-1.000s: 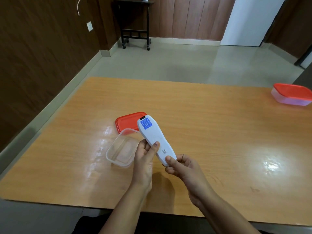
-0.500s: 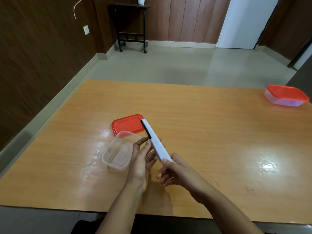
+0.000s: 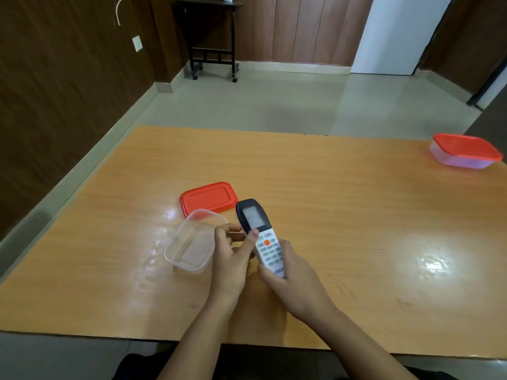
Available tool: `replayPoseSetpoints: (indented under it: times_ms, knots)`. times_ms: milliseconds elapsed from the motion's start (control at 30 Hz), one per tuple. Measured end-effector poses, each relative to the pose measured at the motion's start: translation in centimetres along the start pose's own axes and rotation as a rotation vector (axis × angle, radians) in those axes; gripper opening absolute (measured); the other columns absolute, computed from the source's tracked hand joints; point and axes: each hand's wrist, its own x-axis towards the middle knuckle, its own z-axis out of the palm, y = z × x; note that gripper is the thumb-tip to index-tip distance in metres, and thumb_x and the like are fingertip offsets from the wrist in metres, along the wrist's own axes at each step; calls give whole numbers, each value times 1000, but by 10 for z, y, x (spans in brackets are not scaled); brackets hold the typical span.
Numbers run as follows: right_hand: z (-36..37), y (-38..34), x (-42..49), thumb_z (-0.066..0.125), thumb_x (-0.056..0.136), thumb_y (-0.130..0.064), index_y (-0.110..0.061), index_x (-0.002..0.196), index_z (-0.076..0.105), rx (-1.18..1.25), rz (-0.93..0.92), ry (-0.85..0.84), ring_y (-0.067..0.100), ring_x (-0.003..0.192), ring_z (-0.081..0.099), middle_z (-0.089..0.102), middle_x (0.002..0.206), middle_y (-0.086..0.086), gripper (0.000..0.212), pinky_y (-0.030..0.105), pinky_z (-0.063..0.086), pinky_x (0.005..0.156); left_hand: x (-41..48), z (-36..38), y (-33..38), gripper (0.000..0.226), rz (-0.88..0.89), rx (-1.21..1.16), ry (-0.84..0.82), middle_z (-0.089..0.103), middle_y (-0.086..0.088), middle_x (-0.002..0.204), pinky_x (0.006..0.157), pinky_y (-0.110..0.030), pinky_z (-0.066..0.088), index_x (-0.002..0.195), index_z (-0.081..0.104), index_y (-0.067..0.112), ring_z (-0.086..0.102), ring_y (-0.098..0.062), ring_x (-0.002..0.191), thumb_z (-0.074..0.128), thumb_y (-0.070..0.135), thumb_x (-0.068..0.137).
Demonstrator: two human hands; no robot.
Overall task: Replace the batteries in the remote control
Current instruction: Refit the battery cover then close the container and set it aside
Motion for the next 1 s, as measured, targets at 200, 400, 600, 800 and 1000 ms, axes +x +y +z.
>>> replayPoseSetpoints:
  times_ms: [200,400,600,800,1000]
  knots:
    - [4,20,20,43,87,-46,-20,123,44,-444,-10,139,14,96,32,37,105,-5,45,27,33,83,-6,-23,17,22,276,525,156,65,20,94,65,-22,50,108,51,35,63,1,72,60,29,89]
    - [11,24,23,42,86,-52,-18,132,39,-569,30,111,15,104,35,39,117,-1,57,28,35,90,9,-59,29,16,347,517,326,63,17,93,66,-21,44,105,57,27,61,-2,86,57,21,91]
    - [-4,6,46,48,82,-66,-22,147,26,-494,15,178,22,129,32,36,140,3,81,34,32,104,19,-91,26,22,267,555,344,65,12,106,78,-31,45,108,56,26,58,-12,102,60,22,87]
    - [18,-55,145,56,85,-16,-20,147,26,-617,-279,-79,30,135,30,35,148,9,70,40,33,108,19,-107,26,26,114,710,314,63,12,113,72,-31,46,110,55,27,61,-17,95,62,30,85]
    - [37,-69,190,56,84,-53,-30,152,6,-890,-274,-441,25,148,4,2,162,1,88,45,10,118,21,-120,28,42,-25,859,234,60,10,122,79,-32,45,123,49,28,60,-21,105,56,42,84]
